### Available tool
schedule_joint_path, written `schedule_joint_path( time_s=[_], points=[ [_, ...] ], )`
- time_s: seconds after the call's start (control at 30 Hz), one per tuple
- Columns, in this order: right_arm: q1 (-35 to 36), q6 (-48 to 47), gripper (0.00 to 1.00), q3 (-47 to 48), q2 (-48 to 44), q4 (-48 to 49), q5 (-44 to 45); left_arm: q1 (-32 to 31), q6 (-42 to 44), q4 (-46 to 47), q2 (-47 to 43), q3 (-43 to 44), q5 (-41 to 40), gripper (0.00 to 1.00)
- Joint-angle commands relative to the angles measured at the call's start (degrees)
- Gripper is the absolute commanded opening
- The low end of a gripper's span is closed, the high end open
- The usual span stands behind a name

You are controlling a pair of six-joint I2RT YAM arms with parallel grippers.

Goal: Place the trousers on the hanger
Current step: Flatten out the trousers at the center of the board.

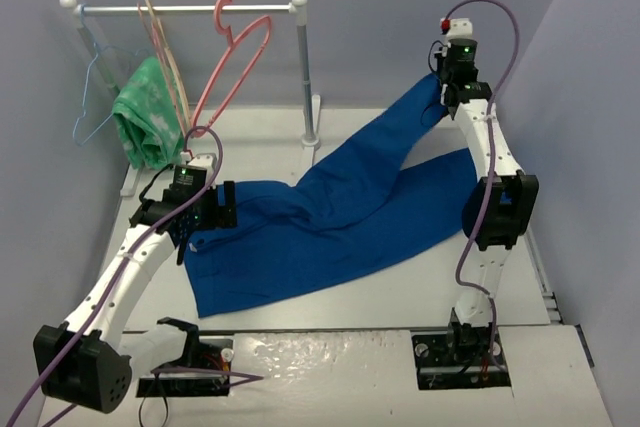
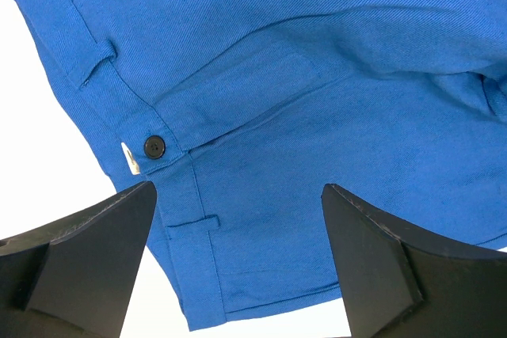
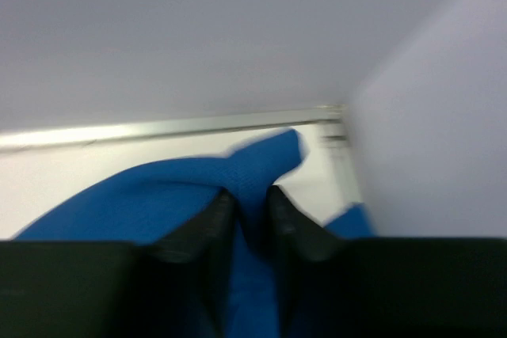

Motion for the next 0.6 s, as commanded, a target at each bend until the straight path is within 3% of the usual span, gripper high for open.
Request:
schedule_joint_path(
  time_s=[0.0,0.07,0.17,0.33,0.43,0.57],
  points=[
    [-3.24,-4.39,0.34,14.79,7.46,1.0,24.16,0.38,0.24,1.25,-1.02,1.22,-0.87,0.83],
    [-4.52,-4.3,0.58,17.97,9.75,1.0,26.52,0.38,0.24,1.28,-1.11,1.22,-0.84,0.83],
    [-4.61,-2.54,0.84,16.86,8.57,1.0,25.61,0.38,0.15,1.28,-1.04,1.22,-0.93,0.83],
    [-1.67,3.91,0.97,2.72,-1.18,1.0,13.36,0.46,0.24,1.3,-0.62,1.31,-0.77,0.83],
    [1.09,8.68,0.98,-11.77,-8.29,1.2,5.82,0.4,0.15,1.28,-0.29,1.31,-0.93,0.83],
    [5.25,17.74,0.98,-27.81,-14.5,4.46,2.24,0.46,-0.03,1.29,0.32,1.39,-1.26,0.83]
  ],
)
